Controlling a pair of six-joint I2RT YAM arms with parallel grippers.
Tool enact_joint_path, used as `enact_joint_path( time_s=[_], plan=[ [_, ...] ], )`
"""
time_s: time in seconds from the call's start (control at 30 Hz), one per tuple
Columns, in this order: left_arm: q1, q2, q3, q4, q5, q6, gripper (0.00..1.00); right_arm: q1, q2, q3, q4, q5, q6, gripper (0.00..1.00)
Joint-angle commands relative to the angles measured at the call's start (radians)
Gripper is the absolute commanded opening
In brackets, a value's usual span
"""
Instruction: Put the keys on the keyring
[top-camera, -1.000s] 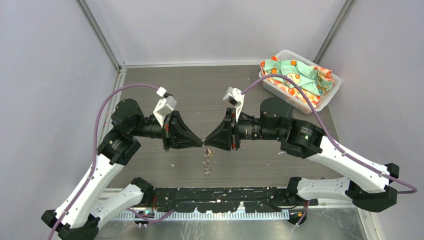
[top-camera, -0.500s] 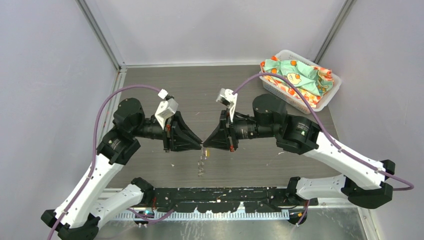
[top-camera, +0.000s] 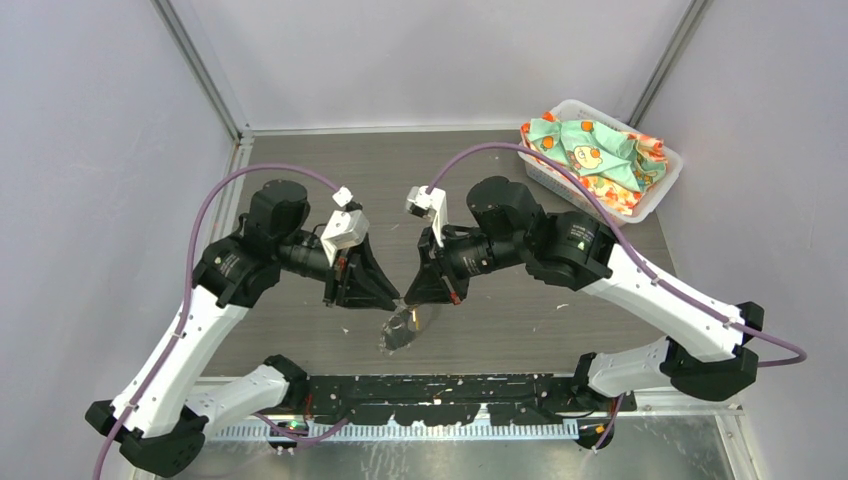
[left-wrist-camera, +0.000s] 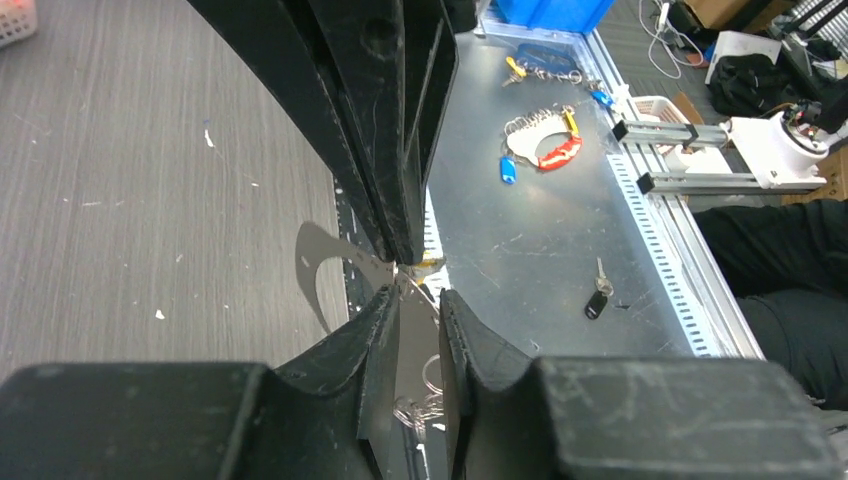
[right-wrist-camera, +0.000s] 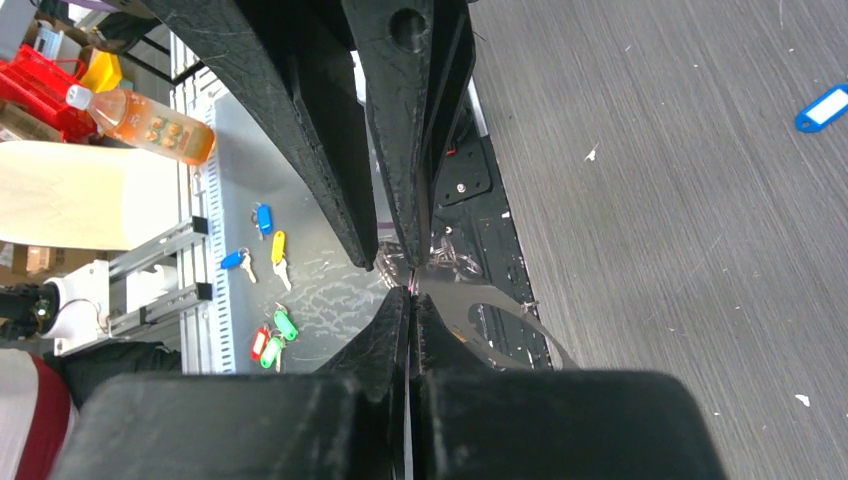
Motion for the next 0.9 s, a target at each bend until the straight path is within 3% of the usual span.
enact_joint_path(
  time_s=[0.0,0.2,0.3,0.63,0.87],
  plan=[
    [0.0,0.0,0.033,-0.097,0.023,0.093,0.26,-0.001,0.002,0.062,0.014,-0.047,-0.014,0.01],
    [0.0,0.001,0.031,-0.069,0.01,0.083,0.41,-0.001,0.021,0.085,-0.005,-0.068,-0.018,0.01],
    [0.0,0.002,0.027,-0.046,-0.005,0.073,0.43,-0.001,0.026,0.093,-0.01,-0.073,-0.021,0.01],
    [-0.011,0.005,-0.001,0.011,0.025,0.023,0.18,-0.002,0.044,0.111,-0.01,-0.077,-0.024,0.01],
    [-0.019,0.012,0.004,0.015,0.029,0.011,0.14,0.0,0.054,0.119,-0.004,-0.085,-0.021,0.01]
  ],
)
